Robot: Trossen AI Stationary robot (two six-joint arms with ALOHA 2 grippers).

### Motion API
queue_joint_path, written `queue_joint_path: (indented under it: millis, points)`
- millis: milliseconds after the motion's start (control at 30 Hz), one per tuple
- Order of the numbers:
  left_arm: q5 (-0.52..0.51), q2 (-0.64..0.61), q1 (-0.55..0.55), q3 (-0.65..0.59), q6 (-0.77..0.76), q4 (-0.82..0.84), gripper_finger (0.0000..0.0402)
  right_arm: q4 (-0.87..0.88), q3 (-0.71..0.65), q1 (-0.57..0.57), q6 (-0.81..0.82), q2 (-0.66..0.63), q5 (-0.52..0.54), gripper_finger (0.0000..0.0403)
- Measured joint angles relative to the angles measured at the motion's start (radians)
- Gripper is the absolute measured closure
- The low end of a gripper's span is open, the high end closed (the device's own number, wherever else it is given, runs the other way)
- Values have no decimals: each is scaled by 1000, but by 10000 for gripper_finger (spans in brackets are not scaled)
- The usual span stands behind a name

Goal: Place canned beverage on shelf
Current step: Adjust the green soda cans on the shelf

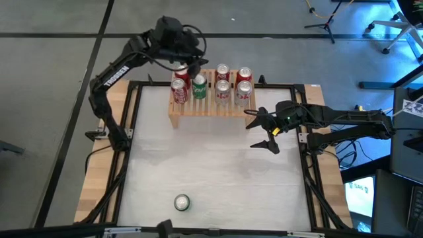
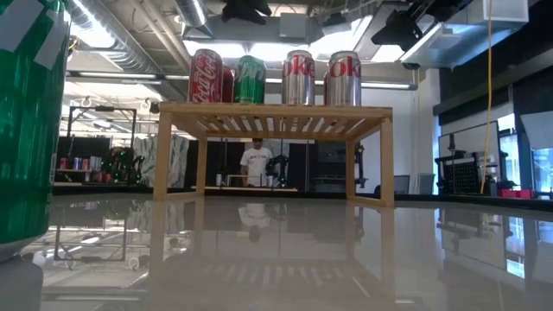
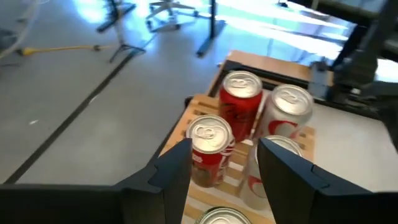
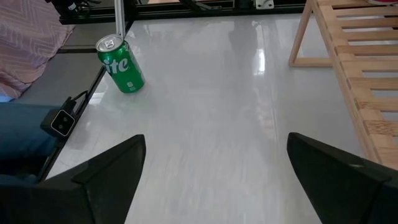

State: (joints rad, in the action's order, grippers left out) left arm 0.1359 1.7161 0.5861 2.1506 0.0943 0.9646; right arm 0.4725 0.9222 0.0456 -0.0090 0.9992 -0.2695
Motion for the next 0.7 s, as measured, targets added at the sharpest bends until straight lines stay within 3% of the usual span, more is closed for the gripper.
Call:
queue_joint_path:
  millis: [100, 367, 700]
  points:
    - [68, 0, 39, 0, 30, 1, 229, 0, 0, 0, 0, 0, 0, 17]
    - [121, 0, 64, 0, 165, 131, 229, 0, 0, 0, 0, 0, 0, 17]
    - [56, 0, 12, 0, 144, 175, 229, 0, 0, 0, 0, 0, 0, 17]
